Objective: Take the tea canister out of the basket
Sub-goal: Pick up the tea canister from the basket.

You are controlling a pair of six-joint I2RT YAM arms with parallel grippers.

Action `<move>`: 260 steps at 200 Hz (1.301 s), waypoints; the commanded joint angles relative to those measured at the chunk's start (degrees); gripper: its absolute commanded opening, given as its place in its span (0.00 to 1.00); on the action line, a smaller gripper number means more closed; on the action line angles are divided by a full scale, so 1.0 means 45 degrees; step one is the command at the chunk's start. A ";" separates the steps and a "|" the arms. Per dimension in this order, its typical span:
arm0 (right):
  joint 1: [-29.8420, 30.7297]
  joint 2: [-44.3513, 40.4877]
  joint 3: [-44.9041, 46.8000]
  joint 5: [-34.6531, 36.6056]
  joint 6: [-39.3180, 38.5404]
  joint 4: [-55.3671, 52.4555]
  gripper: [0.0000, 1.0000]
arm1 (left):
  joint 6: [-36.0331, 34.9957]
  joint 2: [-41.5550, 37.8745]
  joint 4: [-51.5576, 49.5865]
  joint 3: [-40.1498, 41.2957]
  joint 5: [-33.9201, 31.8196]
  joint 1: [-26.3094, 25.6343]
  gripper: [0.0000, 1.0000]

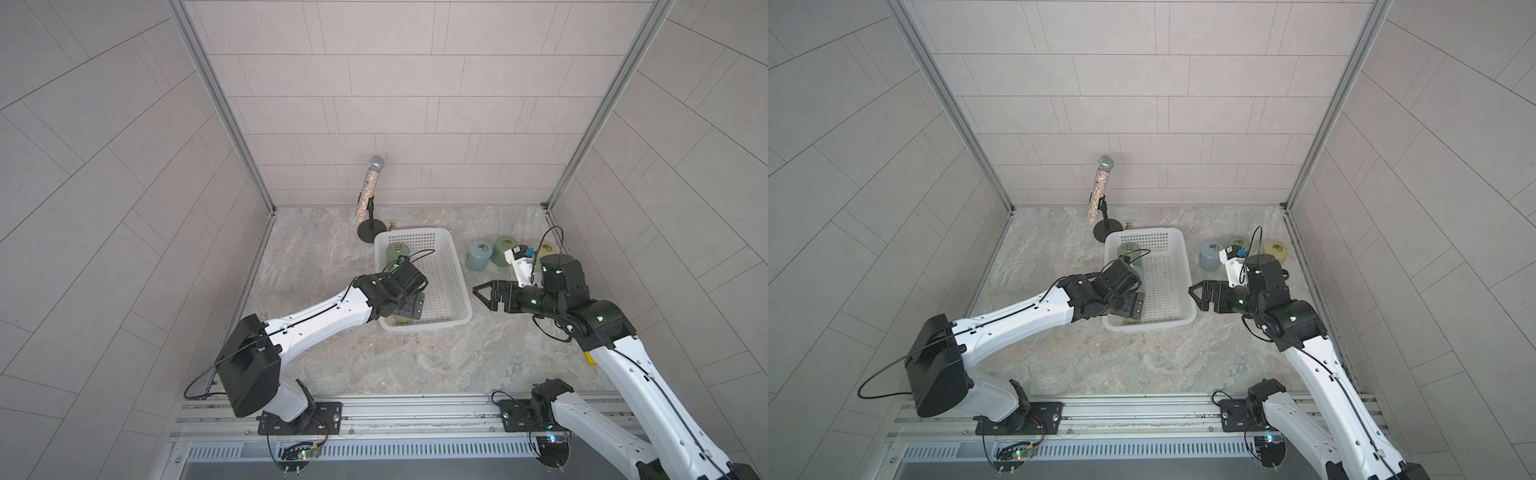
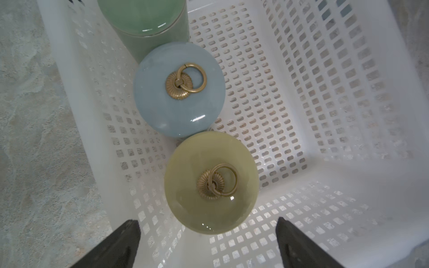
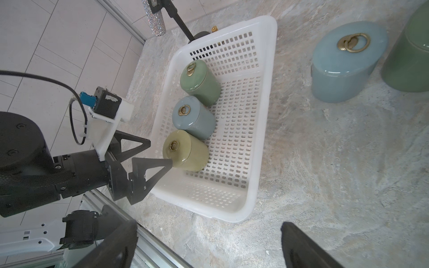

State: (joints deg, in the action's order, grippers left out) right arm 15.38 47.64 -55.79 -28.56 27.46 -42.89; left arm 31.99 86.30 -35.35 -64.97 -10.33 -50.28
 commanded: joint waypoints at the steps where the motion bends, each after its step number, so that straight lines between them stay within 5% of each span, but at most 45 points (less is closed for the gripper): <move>1: 0.0056 -0.0024 -0.0160 -0.0102 0.0008 -0.0190 1.00 | 0.0101 0.0261 0.0776 0.0437 -0.0408 -0.0042 1.00; 260: 0.0078 0.0585 -0.0512 0.0115 0.0108 -0.0186 1.00 | -0.0448 0.3481 0.2054 0.0499 -0.0283 -0.0076 1.00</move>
State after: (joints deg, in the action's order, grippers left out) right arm 15.38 50.28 -56.77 -28.45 27.73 -43.55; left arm 31.05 101.19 -24.64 -62.48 -11.68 -50.70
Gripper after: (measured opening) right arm 0.998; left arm 0.995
